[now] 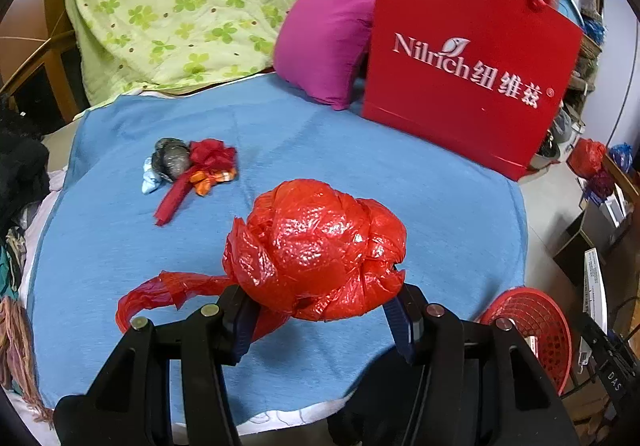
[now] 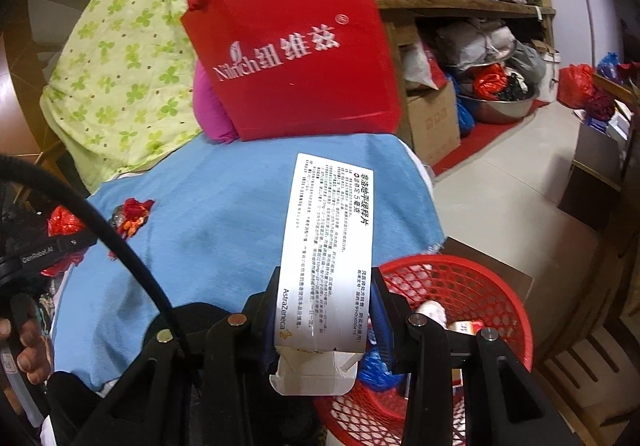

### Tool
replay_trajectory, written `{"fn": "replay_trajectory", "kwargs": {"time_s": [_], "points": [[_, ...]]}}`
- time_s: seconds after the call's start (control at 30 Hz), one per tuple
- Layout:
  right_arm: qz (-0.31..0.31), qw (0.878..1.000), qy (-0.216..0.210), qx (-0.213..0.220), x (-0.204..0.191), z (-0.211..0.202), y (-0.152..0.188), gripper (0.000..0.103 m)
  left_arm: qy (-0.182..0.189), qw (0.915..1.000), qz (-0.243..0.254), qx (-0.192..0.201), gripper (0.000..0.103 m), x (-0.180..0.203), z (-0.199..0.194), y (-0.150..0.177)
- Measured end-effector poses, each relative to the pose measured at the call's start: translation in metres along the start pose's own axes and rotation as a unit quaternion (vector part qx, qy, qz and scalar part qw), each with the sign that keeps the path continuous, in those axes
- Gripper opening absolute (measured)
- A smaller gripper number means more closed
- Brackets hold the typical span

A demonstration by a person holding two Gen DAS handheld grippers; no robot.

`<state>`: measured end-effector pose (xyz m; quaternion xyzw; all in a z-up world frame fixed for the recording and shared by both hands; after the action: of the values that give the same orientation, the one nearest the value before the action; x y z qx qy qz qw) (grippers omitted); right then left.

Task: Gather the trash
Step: 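Carry the red bag and white box toward the red basket with both grippers, then open both grippers over the red basket to drop the box and red bag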

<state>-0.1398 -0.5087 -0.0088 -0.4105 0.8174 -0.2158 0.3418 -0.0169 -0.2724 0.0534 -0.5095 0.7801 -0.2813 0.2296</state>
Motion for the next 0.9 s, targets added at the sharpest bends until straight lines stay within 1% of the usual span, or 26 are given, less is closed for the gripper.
{"fn": "replay_trajectory", "kwargs": {"time_s": [0.2,0.5,0.53,0.6,0.67,0.73,0.9], "points": [[0.009,1.0,0.027,-0.007,0.024,-0.002,0.01,0.041,0.027,0.9995,0.017,-0.006,0.058,0.025,0.003,0.004],[0.029,0.997,0.06,-0.037,0.061,0.011,0.029,0.042,0.062,0.9972,0.042,-0.007,0.058,0.063,0.002,0.007],[0.032,0.997,0.065,-0.04,0.065,0.012,0.031,0.044,0.066,0.9968,0.045,-0.008,0.058,0.068,0.002,0.006],[0.037,0.996,0.072,-0.045,0.072,0.014,0.033,0.058,0.072,0.9959,0.053,-0.008,0.058,0.077,0.003,0.006],[0.047,0.995,0.078,-0.047,0.08,0.014,0.034,0.077,0.082,0.9947,0.061,-0.009,0.058,0.089,0.002,0.006],[0.055,0.995,0.077,-0.037,0.086,0.008,0.031,0.08,0.089,0.9936,0.069,-0.008,0.058,0.098,0.002,0.007],[0.068,0.994,0.085,-0.004,0.096,-0.011,0.02,0.08,0.112,0.9894,0.091,-0.013,0.058,0.125,0.003,0.009]]}}
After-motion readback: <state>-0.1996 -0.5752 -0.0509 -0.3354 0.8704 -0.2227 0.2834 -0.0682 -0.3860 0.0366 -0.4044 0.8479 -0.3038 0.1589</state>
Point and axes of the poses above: each gripper's, at about its wrist camera, not at the fingertips, and z roughly the way its jaws point, x to its right, y to its underside, the point moved 4 cm from there along z, roughly the way its jaws point, and after that the axes turned 5 degrees about z, right-handed, at the moved point
